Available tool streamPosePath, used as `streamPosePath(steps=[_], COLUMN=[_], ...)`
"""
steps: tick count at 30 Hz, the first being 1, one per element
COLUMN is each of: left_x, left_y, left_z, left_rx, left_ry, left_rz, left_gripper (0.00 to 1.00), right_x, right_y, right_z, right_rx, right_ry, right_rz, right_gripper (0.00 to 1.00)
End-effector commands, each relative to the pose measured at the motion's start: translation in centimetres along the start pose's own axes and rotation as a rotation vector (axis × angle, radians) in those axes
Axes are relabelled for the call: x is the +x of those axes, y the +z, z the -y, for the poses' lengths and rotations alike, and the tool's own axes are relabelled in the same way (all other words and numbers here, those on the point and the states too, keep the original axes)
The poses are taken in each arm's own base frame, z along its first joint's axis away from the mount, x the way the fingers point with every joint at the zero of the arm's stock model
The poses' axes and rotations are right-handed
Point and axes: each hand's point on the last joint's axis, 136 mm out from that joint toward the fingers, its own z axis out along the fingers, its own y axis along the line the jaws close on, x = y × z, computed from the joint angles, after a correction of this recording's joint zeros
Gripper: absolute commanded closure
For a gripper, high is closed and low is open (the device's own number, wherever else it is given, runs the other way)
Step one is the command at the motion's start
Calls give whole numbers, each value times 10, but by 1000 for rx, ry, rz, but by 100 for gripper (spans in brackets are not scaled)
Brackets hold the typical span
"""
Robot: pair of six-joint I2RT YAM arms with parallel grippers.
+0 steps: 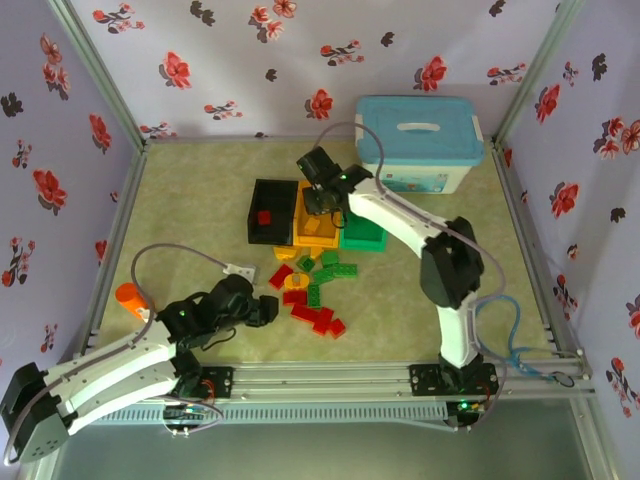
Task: Sort the legos into containers by color
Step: Place the lego in the container, then pick up the lego from the middle-left of the table.
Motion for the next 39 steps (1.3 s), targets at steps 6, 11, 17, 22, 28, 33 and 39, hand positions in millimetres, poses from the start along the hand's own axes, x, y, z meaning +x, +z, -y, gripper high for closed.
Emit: streamPosePath(steps=[6, 11, 17, 22, 28, 33, 39], left_x=[-5, -8, -7, 3, 9, 18, 41], left_y=[-8, -8, 1, 12, 23, 40, 65], left_z=[9, 16, 30, 51, 106, 155, 180], left_rx=[-10, -3, 8, 24, 83, 124, 72], left_ry=[24, 52, 89, 149, 266, 389, 514], left_rz=[33, 28, -9, -69, -113, -166, -268], left_gripper=[29, 29, 29, 28, 26, 25, 27], right_x=[-11, -13, -2, 13, 43, 66, 86], right_y=[-3, -30, -58, -83, -89, -95, -117], right_z=[14, 9, 13, 19, 35, 56, 89], right_rx=[100, 96, 68, 8, -1, 14, 30], right_ry=[-47, -67, -58, -12, 41, 94, 168], right_rz=[-18, 37, 82, 138, 146, 155, 207], right_gripper=[1, 1, 1, 1, 1, 1, 1])
